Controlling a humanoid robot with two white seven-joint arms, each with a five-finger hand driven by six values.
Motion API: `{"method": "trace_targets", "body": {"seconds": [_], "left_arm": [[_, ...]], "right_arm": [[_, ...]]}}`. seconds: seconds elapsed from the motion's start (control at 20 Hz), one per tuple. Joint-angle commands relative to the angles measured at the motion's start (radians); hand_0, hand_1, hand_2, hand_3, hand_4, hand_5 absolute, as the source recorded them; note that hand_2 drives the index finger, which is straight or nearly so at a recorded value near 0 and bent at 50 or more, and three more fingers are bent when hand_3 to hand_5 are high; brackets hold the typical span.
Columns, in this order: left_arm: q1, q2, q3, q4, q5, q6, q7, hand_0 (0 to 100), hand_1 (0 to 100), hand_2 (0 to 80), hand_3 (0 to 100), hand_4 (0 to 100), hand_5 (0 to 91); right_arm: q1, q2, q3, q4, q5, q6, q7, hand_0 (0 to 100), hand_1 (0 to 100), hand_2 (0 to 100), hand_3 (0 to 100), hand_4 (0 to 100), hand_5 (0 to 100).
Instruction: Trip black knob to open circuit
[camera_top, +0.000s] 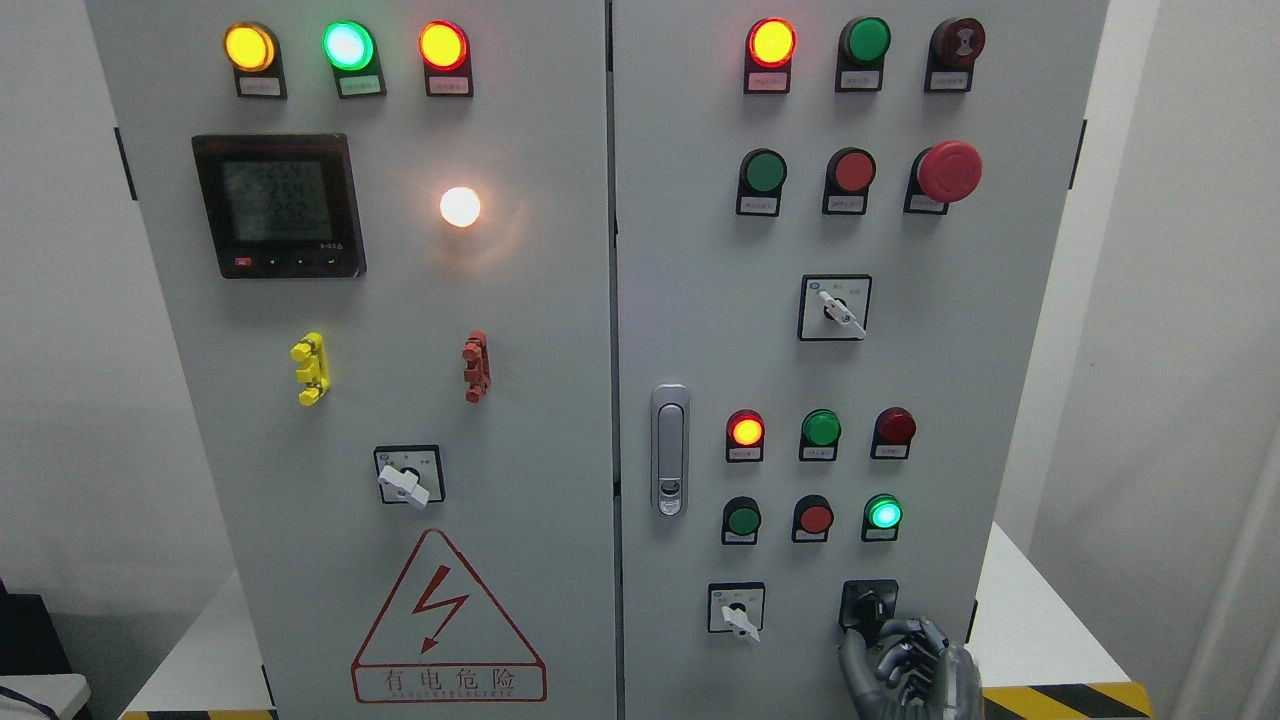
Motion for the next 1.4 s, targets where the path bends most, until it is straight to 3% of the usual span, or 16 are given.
{"method": "trace_targets", "body": {"seconds": [0.0, 1.35], "left_arm": [[-0.008, 0.0, 0.0, 0.0, -0.034, 0.0, 0.001, 12, 39, 0.0, 0, 0, 0.0], [-0.008, 0.0, 0.0, 0.0, -0.034, 0.0, 0.001, 12, 39, 0.0, 0, 0, 0.0]], "right_arm": [[0.001, 0.0, -0.005, 0.0, -0.001, 0.0, -0.007, 46, 83, 54, 86, 90, 97], [0.001, -0.004, -0.013, -0.001, -0.004, -0.002, -0.007, 47, 83, 53, 86, 90, 97]]}}
